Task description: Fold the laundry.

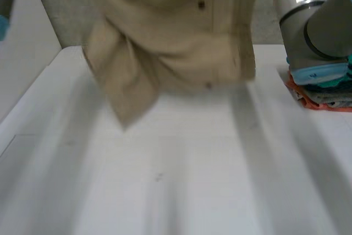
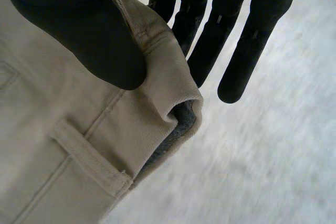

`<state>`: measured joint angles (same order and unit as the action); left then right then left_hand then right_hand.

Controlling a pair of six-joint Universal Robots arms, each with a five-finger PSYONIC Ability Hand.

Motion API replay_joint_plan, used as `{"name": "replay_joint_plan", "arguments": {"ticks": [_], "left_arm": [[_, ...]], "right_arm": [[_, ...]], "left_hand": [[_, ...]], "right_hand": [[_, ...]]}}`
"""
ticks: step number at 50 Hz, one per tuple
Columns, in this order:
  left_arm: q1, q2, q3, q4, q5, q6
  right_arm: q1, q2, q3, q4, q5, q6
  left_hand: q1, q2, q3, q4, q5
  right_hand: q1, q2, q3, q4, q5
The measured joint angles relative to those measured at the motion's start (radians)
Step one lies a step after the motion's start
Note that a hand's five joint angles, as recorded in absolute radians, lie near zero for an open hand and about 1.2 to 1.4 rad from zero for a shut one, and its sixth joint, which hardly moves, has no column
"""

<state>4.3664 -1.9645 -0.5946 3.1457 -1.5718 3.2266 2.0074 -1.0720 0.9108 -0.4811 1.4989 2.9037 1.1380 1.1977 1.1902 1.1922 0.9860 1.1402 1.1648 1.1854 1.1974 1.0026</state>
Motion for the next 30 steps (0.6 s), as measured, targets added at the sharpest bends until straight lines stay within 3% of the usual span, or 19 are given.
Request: {"name": "replay_joint_plan", "arguments": {"ticks": [7, 12, 17, 23, 30], "left_arm": [[0.024, 0.109, -0.215, 0.102, 0.023, -0.035], [0.034, 0.147, -0.453, 0.094, 0.04, -0.015], [0.017, 0.144, -0.703, 0.072, 0.042, 0.017], [-0.019, 0.092, -0.917, 0.049, 0.029, 0.092], [-0.057, 0.011, -0.998, -0.019, 0.003, 0.162]], "right_arm": [[-0.003, -0.046, 0.076, -0.044, -0.01, 0.028], [-0.024, -0.059, 0.17, 0.059, -0.047, 0.067], [-0.035, -0.038, 0.307, 0.191, -0.138, 0.076], [-0.049, 0.028, 0.466, 0.359, -0.22, -0.035], [-0.076, 0.05, 0.565, 0.567, -0.221, -0.204]], "left_hand": [[0.0, 0.0, 0.0, 0.0, 0.013], [0.0, 0.001, 0.001, 0.0, 0.013], [0.0, 0.001, 0.001, 0.0, 0.013], [0.0, 0.001, 0.001, 0.0, 0.013], [0.0, 0.001, 0.001, 0.0, 0.013]], "right_hand": [[0.0, 0.0, 0.0, 0.0, 0.0], [0.0, 0.0, 0.0, 0.0, 0.0], [0.0, 0.0, 0.0, 0.0, 0.0], [0.0, 0.0, 0.0, 0.0, 0.0], [0.0, 0.0, 0.0, 0.0, 0.0]]}}
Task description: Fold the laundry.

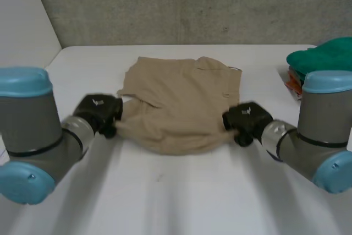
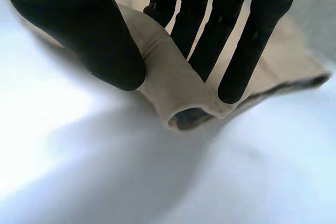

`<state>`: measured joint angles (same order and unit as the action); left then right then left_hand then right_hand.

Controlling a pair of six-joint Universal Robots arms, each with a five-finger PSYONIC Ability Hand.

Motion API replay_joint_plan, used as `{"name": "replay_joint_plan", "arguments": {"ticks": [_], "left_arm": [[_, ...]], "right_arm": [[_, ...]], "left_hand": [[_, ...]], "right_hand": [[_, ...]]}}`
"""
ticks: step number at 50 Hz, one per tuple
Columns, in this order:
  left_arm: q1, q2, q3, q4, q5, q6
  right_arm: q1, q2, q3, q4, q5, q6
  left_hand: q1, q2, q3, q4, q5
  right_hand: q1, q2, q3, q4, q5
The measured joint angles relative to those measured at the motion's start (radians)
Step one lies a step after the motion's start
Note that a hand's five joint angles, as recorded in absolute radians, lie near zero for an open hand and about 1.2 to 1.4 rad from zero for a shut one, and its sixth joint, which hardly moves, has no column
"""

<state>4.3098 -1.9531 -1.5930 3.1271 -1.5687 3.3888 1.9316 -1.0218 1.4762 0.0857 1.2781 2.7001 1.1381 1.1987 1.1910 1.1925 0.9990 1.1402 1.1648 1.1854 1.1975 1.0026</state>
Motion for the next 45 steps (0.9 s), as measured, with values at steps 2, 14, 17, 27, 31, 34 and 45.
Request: {"name": "replay_joint_plan", "arguments": {"ticks": [2, 14, 17, 27, 31, 34, 45], "left_arm": [[-0.005, -0.017, 0.001, -0.019, -0.007, 0.009], [0.003, 0.006, 0.012, -0.047, -0.047, 0.064], [-0.002, 0.056, -0.019, -0.047, -0.057, 0.091], [-0.04, 0.204, -0.184, -0.076, -0.081, 0.215], [-0.064, 0.223, -0.232, -0.098, -0.092, 0.233], [-0.08, 0.226, -0.253, -0.106, -0.094, 0.234], [-0.078, 0.105, -0.208, -0.064, -0.098, 0.221]], "right_arm": [[-0.004, -0.009, 0.017, 0.043, 0.005, -0.022], [0.013, -0.128, 0.138, 0.056, 0.025, 0.005], [0.019, -0.166, 0.167, 0.038, 0.031, -0.001], [0.001, -0.334, 0.278, 0.037, 0.035, -0.086], [-0.006, -0.371, 0.329, 0.053, 0.037, -0.129], [-0.01, -0.372, 0.355, 0.048, 0.038, -0.146], [-0.003, -0.26, 0.381, -0.113, 0.056, -0.1]], "left_hand": [[-0.063, -0.08, -0.079, -0.066, -0.061], [-0.527, -0.591, -0.58, -0.588, -0.577], [-0.527, -0.595, -0.58, -0.588, -0.577], [-0.42, -0.494, -0.487, -0.485, -0.468], [-0.34, -0.413, -0.407, -0.408, -0.392], [-0.327, -0.393, -0.385, -0.387, -0.373], [-0.58, -0.637, -0.625, -0.64, -0.625]], "right_hand": [[0.0, 0.0, 0.0, 0.0, 0.0], [-0.467, -0.483, -0.511, -0.533, -0.527], [-0.486, -0.499, -0.538, -0.557, -0.552], [-0.487, -0.499, -0.543, -0.559, -0.558], [-0.487, -0.499, -0.543, -0.559, -0.558], [-0.487, -0.499, -0.543, -0.559, -0.558], [-0.609, -0.648, -0.668, -0.684, -0.684]]}}
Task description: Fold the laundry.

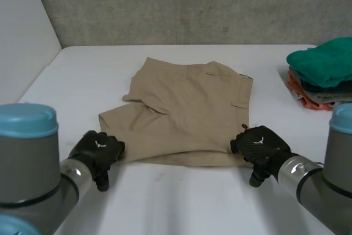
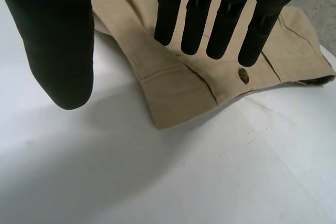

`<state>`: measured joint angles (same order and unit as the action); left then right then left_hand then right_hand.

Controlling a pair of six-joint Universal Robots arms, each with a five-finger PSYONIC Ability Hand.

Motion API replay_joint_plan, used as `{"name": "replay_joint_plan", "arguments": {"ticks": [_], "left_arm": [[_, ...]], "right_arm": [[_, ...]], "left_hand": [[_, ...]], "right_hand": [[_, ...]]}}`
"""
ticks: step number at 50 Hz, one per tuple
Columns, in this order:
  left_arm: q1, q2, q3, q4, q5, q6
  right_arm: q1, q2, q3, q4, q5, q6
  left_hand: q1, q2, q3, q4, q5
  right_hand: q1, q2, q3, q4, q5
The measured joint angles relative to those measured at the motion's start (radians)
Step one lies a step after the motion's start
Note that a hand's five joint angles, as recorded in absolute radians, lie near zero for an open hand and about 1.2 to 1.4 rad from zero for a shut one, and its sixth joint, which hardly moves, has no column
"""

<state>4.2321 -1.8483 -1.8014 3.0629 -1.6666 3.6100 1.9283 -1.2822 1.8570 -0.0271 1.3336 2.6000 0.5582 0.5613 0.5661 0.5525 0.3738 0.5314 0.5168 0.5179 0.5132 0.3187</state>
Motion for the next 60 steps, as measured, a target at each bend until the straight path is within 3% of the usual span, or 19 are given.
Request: {"name": "replay_joint_plan", "arguments": {"ticks": [15, 21, 23, 29, 30, 39, 46, 54, 60], "left_arm": [[0.044, -0.234, 0.224, 0.105, -0.04, 0.115], [0.043, -0.304, 0.295, 0.115, -0.046, 0.18], [0.041, -0.329, 0.318, 0.128, -0.05, 0.209], [0.036, -0.374, 0.344, 0.204, -0.06, 0.289], [0.036, -0.378, 0.344, 0.218, -0.062, 0.301], [0.038, -0.333, 0.304, 0.272, -0.062, 0.343], [0.041, -0.164, 0.188, 0.129, -0.046, 0.343], [0.02, 0.029, 0.047, -0.24, -0.035, 0.374], [-0.038, 0.086, 0.061, -0.308, -0.004, 0.361]], "right_arm": [[0.056, 0.128, -0.061, -0.096, 0.092, 0.054], [0.064, 0.142, -0.073, -0.133, 0.108, 0.054], [0.065, 0.146, -0.079, -0.148, 0.111, 0.054], [0.064, 0.147, -0.095, -0.152, 0.111, 0.055], [0.064, 0.147, -0.097, -0.149, 0.11, 0.055], [0.057, 0.129, -0.122, -0.082, 0.101, 0.05], [0.029, 0.072, -0.185, 0.168, 0.041, -0.069], [-0.051, 0.013, -0.25, 0.672, -0.123, -0.448], [-0.086, 0.028, -0.292, 0.813, -0.165, -0.552]], "left_hand": [[0.0, -0.004, 0.0, 0.0, 0.0], [0.045, 0.039, 0.032, 0.053, 0.057], [0.153, 0.133, 0.127, 0.145, 0.147], [0.391, 0.389, 0.381, 0.399, 0.394], [0.564, 0.563, 0.553, 0.575, 0.568], [0.572, 0.632, 0.618, 0.64, 0.614], [0.572, 0.632, 0.618, 0.64, 0.614], [0.572, 0.632, 0.618, 0.64, 0.614], [0.572, 0.633, 0.62, 0.641, 0.615]], "right_hand": [[0.028, 0.059, 0.056, 0.06, 0.088], [0.374, 0.446, 0.429, 0.434, 0.455], [0.515, 0.607, 0.618, 0.644, 0.652], [0.536, 0.627, 0.638, 0.672, 0.686], [0.536, 0.627, 0.638, 0.672, 0.686], [0.536, 0.627, 0.638, 0.68, 0.686], [0.536, 0.627, 0.639, 0.68, 0.686], [0.536, 0.627, 0.648, 0.681, 0.686], [0.536, 0.642, 0.654, 0.681, 0.688]]}}
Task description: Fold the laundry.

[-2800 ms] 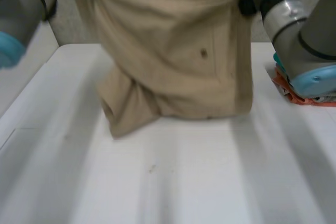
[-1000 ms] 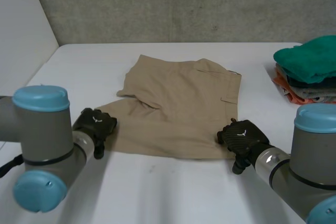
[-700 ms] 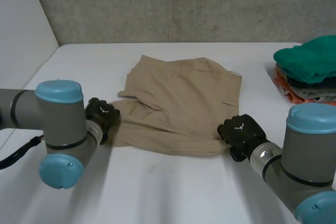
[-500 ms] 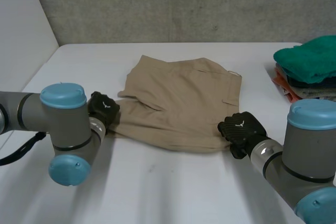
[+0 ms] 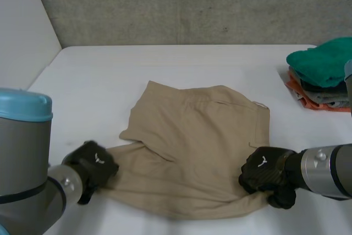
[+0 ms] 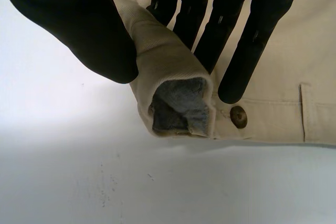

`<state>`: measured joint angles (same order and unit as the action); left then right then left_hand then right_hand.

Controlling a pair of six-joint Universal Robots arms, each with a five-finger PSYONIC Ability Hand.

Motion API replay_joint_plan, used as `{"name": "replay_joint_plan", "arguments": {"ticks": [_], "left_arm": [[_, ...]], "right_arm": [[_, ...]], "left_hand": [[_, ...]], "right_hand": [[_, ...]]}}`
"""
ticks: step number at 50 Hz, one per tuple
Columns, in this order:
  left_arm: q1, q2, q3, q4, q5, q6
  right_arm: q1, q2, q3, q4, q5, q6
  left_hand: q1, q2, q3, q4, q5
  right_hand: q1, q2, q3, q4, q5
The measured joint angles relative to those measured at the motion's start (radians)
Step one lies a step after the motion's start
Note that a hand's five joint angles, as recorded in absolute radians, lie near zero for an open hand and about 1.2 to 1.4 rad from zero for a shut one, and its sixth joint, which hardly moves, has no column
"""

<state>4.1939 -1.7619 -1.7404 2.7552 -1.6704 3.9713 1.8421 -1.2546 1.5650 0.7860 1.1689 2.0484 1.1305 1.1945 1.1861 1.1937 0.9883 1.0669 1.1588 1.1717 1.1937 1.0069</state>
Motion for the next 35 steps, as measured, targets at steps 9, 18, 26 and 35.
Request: {"name": "replay_joint_plan", "arguments": {"ticks": [9, 18, 26, 35], "left_arm": [[-0.032, -0.18, 0.321, 0.201, -0.006, -0.059], [0.002, -0.535, 0.804, 0.433, 0.017, -0.124], [0.007, -0.842, 1.182, 0.429, 0.007, -0.181], [-0.024, -0.869, 1.231, 0.424, 0.01, -0.225]], "right_arm": [[-0.038, 0.088, -0.14, -0.196, 0.09, 0.331], [-0.051, 0.185, -0.228, -0.629, 0.225, 0.6], [-0.017, 0.344, -0.277, -1.016, 0.339, 0.605], [0.025, 0.415, -0.318, -1.05, 0.411, 0.557]], "left_hand": [[0.0, 0.001, 0.001, 0.002, 0.012], [0.0, 0.001, 0.001, 0.002, 0.012], [-0.328, -0.312, -0.306, -0.312, -0.29], [-0.939, -0.992, -0.977, -0.994, -0.942]], "right_hand": [[0.034, 0.0, 0.0, 0.0, 0.003], [0.034, 0.0, 0.0, 0.0, 0.003], [-0.32, -0.412, -0.414, -0.43, -0.423], [-0.846, -0.954, -0.966, -0.992, -0.965]]}}
